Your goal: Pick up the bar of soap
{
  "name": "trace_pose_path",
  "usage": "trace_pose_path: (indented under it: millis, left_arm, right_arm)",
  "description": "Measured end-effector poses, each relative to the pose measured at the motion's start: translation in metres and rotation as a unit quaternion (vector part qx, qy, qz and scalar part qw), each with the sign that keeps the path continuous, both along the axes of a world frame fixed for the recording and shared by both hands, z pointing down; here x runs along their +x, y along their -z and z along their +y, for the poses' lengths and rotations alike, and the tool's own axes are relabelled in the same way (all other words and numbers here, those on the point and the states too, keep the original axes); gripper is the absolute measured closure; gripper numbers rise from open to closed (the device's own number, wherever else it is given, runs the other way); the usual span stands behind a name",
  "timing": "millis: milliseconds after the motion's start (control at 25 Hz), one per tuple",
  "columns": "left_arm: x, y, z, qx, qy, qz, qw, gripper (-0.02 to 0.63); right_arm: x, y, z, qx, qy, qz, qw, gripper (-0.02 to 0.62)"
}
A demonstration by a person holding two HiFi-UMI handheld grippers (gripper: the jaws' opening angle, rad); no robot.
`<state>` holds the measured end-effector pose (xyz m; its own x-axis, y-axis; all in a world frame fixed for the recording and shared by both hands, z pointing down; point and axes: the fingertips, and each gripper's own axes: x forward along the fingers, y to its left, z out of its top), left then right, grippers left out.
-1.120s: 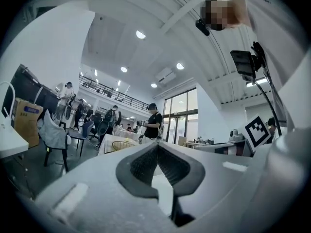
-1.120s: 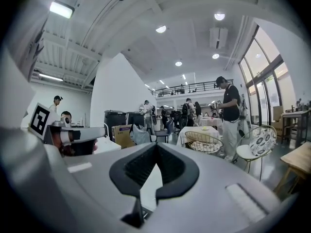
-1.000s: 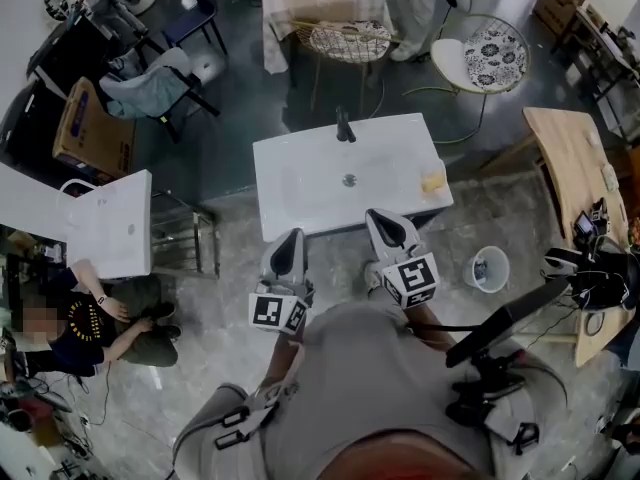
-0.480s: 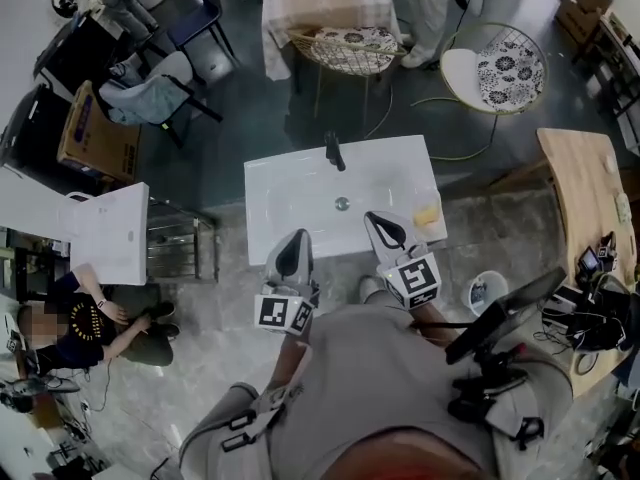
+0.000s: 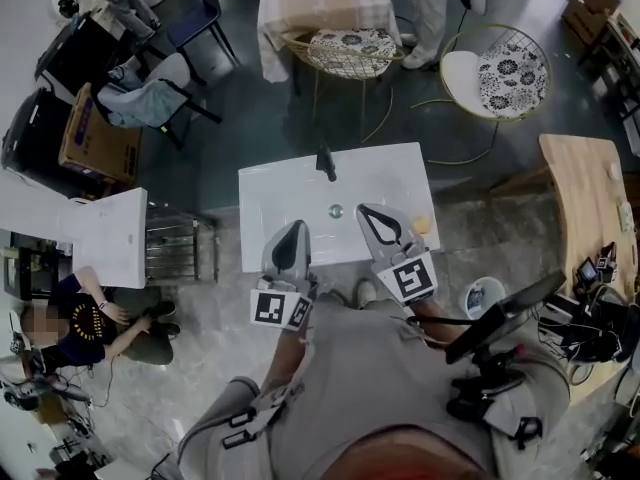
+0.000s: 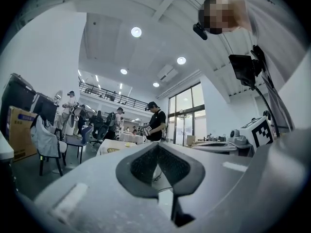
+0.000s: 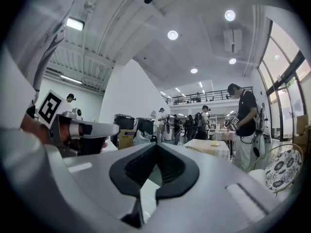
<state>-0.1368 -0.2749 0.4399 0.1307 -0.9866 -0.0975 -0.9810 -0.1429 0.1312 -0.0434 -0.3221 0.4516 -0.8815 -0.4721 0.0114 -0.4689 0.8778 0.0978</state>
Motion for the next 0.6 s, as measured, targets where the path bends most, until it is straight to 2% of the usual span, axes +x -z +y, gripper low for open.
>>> trace_pose_path:
  millis: [200,480,600]
  left_arm:
    - [0.002,0.015,-0.003,0.023,-0.009,0.004,0.9997,0.614]
    - [0.000,0.024,0.006,0.040,-0.032,-0.001,0.9987,0.614]
    - [-0.003,0.023,0.009,0.040,-0.033,-0.005,0.9986,0.614]
  right_arm:
    - [0.002,0.027,0.005,0.028,-0.013,-0.029,0.999,0.594]
    - [0.009,0.013,0.005,-0.020,-0.073,-0.025,0.997,0.594]
    - [0.016,0.015,-0.004,-0.025,-0.107,-0.024,0.994,0.594]
